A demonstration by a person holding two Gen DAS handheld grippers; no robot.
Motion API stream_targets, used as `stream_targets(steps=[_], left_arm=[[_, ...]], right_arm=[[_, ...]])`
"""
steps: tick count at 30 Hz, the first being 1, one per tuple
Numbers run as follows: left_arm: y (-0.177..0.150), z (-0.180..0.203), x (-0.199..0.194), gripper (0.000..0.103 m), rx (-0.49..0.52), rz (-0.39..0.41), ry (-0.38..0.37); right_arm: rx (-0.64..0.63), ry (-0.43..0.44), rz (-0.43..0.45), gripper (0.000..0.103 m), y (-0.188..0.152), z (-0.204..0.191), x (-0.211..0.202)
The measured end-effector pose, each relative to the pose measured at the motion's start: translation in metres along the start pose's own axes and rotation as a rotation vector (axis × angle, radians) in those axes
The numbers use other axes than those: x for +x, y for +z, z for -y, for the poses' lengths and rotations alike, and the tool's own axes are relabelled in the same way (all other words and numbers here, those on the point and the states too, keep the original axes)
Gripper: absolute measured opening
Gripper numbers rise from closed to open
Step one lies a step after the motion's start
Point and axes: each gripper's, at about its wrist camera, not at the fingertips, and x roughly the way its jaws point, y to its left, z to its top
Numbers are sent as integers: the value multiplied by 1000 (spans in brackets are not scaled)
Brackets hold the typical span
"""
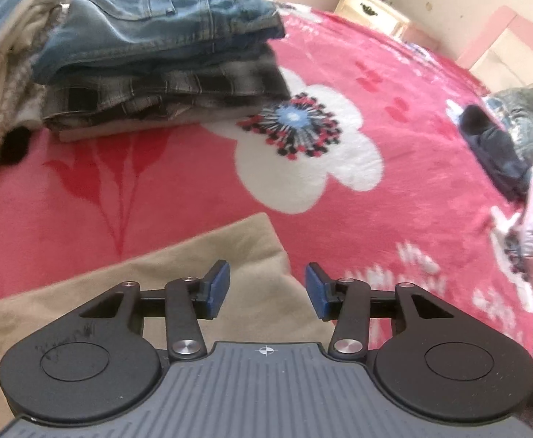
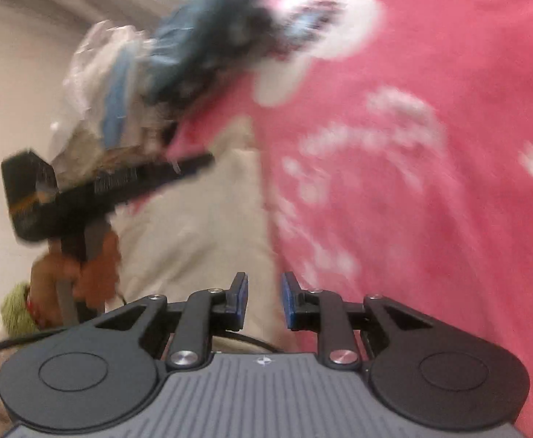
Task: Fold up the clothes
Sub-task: 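Move both tools open over the folded khaki trousers, then lower both tools onto the khaki trousers edge and close them on it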
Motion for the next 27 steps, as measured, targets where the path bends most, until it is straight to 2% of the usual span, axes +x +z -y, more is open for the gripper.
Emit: stream_targets(steps=[1, 2, 4, 5, 7, 11, 15, 19, 21, 22, 24, 27], left_arm=[[-4, 0, -8, 46, -1, -2, -5], [-9, -1, -14, 46, 3, -4, -2], [-21, -6, -26, 47, 5, -7, 19], [-26, -13, -32, 47, -11, -2, 33], [-36, -26, -46, 46, -41, 6, 61], [-55, -51, -73, 47, -103, 23, 119], [-86, -65, -102, 47, -108, 26, 167], [-126, -67, -119, 47, -57, -5, 213], [-142, -69, -119, 47, -21, -15, 258], [-150, -71, -118, 47, -2, -19, 284], [-160, -76, -118, 49, 13, 3, 295], [-161, -82, -119, 49, 11, 19, 287]], right_arm=[[-35, -7, -6, 21, 1, -7, 14], [-72, -58, -28, 20, -1, -10, 31], [-150, -185, -82, 9, -5, -15, 64], [-149, -199, -82, 8, -5, -16, 64], [-158, -209, -47, 13, -4, -20, 47], [-294, -251, 65, 14, -7, -40, -1], [-450, -248, 118, 14, -8, -66, 0], [-592, -232, 62, 14, -26, -82, 28], [-672, -300, -57, 13, -42, -80, 65], [-712, -342, -84, 12, -51, -77, 79], [-752, -372, -57, 12, -56, -79, 87], [-718, -403, -38, 14, -50, -96, 74]])
